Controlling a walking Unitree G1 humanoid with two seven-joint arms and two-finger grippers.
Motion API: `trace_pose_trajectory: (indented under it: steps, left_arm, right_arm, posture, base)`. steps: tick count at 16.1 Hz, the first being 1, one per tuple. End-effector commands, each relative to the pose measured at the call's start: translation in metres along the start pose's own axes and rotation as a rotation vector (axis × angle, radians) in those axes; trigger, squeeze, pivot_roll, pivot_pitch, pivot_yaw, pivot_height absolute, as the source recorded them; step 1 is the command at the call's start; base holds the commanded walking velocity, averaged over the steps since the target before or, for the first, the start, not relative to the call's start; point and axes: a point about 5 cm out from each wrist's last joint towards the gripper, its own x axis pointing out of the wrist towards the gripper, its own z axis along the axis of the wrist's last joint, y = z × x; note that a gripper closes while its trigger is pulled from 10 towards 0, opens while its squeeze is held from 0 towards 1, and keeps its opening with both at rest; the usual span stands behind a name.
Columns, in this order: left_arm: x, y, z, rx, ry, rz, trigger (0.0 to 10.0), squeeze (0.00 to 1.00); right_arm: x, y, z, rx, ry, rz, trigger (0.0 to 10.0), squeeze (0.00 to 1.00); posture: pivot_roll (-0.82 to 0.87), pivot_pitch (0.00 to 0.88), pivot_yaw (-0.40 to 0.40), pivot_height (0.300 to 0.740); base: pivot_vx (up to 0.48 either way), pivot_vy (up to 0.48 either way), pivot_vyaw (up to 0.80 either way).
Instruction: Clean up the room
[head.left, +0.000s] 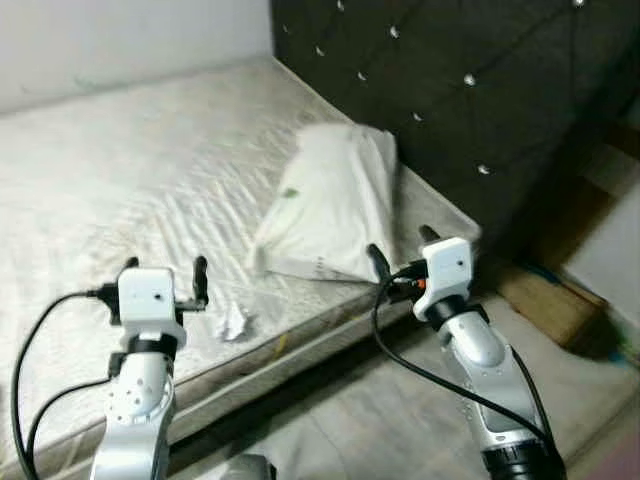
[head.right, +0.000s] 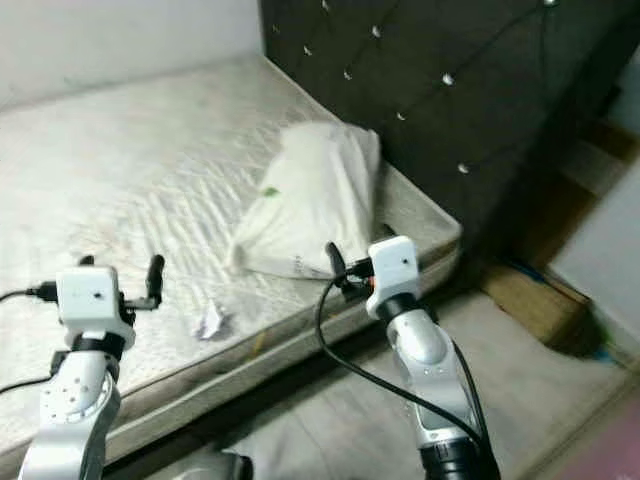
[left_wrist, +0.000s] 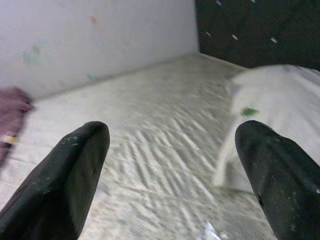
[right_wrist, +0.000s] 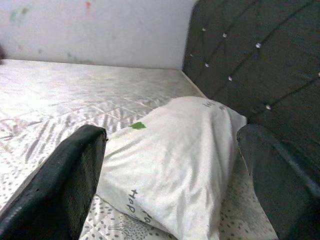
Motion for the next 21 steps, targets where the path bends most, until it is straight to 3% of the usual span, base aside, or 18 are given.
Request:
trace_pose_trajectory:
  steps: [1, 14, 21]
  left_arm:
    - [-0.001, -0.003, 0.002, -0.001, -0.01, -0.009, 10.0, 0.0]
    - [-0.003, -0.004, -0.002, -0.045, -0.015, -0.04, 10.0, 0.0]
    - [0.0, -0.005, 0.002, -0.056, -0.039, -0.063, 10.0, 0.0]
  right_arm:
    - [-0.002, -0.005, -0.002, -0.005, 0.008, -0.014, 10.0, 0.0]
    - [0.002, -0.005, -0.005, 0.006, 0.012, -0.026, 10.0, 0.0]
    - [0.011, -0.005, 0.0, 0.014, -0.017, -0.038, 10.0, 0.0]
  posture:
    - [0.03, 0.044, -0.011, 0.74]
    - [0.03, 0.014, -0.017, 0.74]
    - [0.03, 0.016, -0.004, 0.74]
  base:
    - [0.0, 0.0, 0.8]
    - [0.0, 0.0, 0.79]
    - [0.159, 0.0, 0.0]
